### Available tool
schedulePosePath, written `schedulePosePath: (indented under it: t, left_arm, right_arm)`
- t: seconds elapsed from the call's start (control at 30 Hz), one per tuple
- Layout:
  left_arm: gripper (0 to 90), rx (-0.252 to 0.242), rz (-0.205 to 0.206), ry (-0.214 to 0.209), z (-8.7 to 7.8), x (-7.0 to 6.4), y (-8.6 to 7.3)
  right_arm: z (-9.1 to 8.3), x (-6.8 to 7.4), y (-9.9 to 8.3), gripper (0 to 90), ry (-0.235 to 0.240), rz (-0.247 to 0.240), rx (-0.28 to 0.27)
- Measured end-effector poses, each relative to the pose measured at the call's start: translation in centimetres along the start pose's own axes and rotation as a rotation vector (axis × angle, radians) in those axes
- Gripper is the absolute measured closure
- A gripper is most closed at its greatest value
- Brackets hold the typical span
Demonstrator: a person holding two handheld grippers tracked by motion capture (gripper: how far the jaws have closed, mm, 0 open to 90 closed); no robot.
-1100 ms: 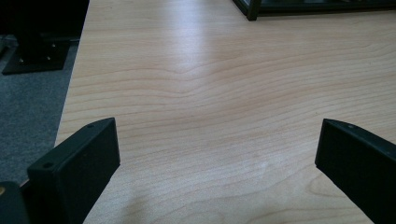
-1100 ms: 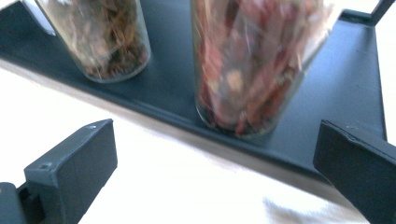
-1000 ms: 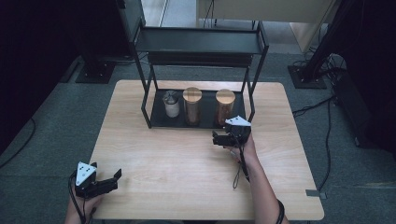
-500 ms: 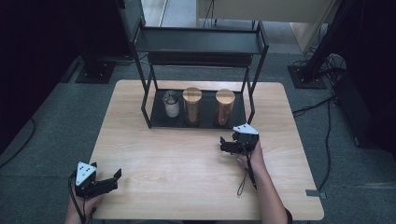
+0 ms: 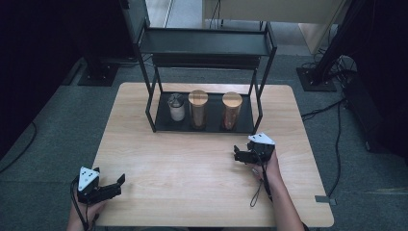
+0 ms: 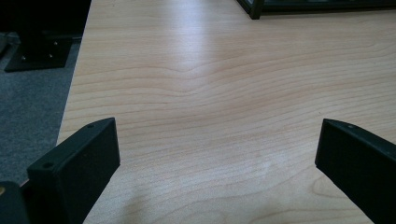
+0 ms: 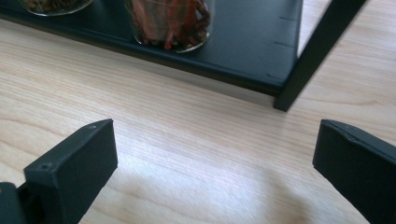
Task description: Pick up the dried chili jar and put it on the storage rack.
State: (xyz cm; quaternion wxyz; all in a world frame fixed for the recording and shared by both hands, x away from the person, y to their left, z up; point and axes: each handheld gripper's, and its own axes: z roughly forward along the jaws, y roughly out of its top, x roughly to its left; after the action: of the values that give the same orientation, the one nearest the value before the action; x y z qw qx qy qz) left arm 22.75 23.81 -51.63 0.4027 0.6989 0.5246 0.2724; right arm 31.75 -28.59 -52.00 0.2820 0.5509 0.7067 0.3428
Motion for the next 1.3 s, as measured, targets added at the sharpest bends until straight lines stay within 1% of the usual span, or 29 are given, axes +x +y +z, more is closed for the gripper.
schedulePosePath:
  t: [0.63, 0.77, 0.93, 1.3]
  left_arm:
    - [0.1, 0.002, -0.002, 0.004, 0.0, 0.0, 0.0]
    - [0.0, 0.002, -0.005, 0.004, 0.0, 0.0, 0.0]
    - [0.1, 0.003, -0.004, 0.006, 0.0, 0.0, 0.0]
    - [0.0, 0.001, 0.001, 0.011, 0.0, -0.1, 0.0]
  right_arm:
    - [-2.3, -2.2, -1.9, 0.0, -0.036, -0.005, 0.008]
    - [-2.8, -2.5, -2.3, 0.0, -0.034, 0.000, 0.008]
    - [-3.3, -2.9, -2.7, 0.0, -0.036, -0.005, 0.012]
    - [-4.9, -4.3, -4.0, 0.0, -0.059, 0.007, 0.014]
